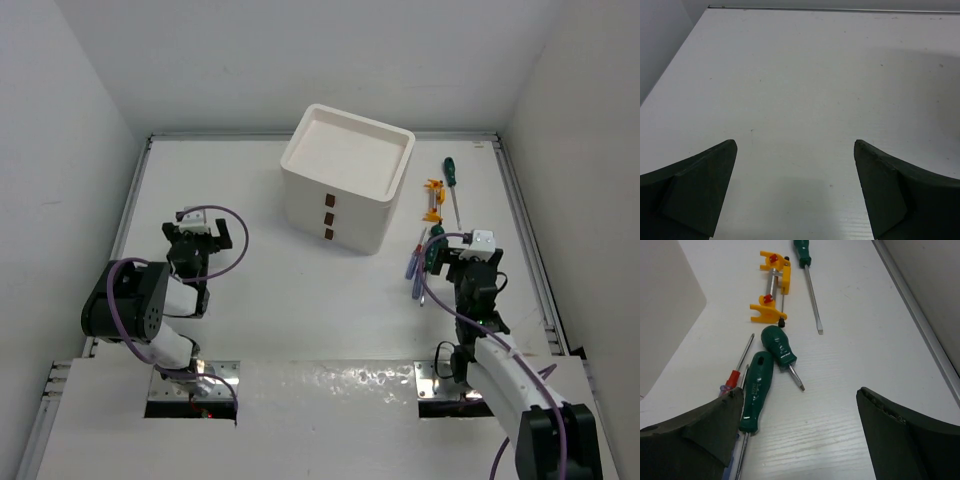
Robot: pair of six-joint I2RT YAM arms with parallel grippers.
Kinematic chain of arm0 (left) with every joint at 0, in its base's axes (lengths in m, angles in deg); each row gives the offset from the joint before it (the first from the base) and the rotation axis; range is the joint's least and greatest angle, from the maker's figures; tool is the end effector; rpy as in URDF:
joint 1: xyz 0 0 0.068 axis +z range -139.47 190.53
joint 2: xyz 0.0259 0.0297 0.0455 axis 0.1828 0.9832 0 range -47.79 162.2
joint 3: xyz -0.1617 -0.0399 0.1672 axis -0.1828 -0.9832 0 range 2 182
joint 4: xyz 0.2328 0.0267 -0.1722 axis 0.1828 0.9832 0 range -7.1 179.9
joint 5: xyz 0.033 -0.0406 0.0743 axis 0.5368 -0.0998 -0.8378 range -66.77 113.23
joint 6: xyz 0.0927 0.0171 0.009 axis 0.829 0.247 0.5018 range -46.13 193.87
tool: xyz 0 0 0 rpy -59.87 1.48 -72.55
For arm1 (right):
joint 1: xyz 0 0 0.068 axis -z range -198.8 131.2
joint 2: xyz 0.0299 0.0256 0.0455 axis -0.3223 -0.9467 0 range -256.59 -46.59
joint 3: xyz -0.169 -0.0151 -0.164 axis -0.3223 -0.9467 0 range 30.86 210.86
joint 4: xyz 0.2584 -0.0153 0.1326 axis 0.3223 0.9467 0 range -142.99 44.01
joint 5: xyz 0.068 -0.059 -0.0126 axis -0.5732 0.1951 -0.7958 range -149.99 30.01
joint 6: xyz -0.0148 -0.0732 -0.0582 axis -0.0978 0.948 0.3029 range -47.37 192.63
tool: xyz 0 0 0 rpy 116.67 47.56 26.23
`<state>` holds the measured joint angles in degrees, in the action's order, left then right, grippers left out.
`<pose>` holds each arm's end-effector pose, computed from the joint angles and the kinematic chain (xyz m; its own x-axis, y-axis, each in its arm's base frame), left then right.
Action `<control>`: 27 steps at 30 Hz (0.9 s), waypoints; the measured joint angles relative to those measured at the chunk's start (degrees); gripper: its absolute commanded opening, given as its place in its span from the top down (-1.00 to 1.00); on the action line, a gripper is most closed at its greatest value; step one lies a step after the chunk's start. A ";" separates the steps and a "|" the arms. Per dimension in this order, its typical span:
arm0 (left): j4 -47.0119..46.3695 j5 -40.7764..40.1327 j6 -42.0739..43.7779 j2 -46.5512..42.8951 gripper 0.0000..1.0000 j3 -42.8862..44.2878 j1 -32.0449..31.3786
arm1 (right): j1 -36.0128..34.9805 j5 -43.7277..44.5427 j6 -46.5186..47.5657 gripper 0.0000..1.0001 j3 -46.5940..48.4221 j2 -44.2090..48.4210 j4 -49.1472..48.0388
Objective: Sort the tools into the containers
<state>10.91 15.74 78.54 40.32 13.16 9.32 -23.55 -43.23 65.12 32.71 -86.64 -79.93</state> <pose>0.2917 0.0051 0.0699 -0.0953 0.0827 -0.9920 -0.1014 0.9906 0.0923 0.2555 -0.0035 0.1046 -0.1666 0.1117 -0.9797 0.2262 0.9714 0.0723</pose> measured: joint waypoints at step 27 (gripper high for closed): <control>91.52 21.27 11.98 9.53 -0.66 95.19 -5.55 | 1.88 -10.88 -2.97 -0.32 53.11 -22.64 47.56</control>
<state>102.43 37.01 90.52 49.85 108.35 3.77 -21.67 -54.12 62.15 85.82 -109.28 -32.37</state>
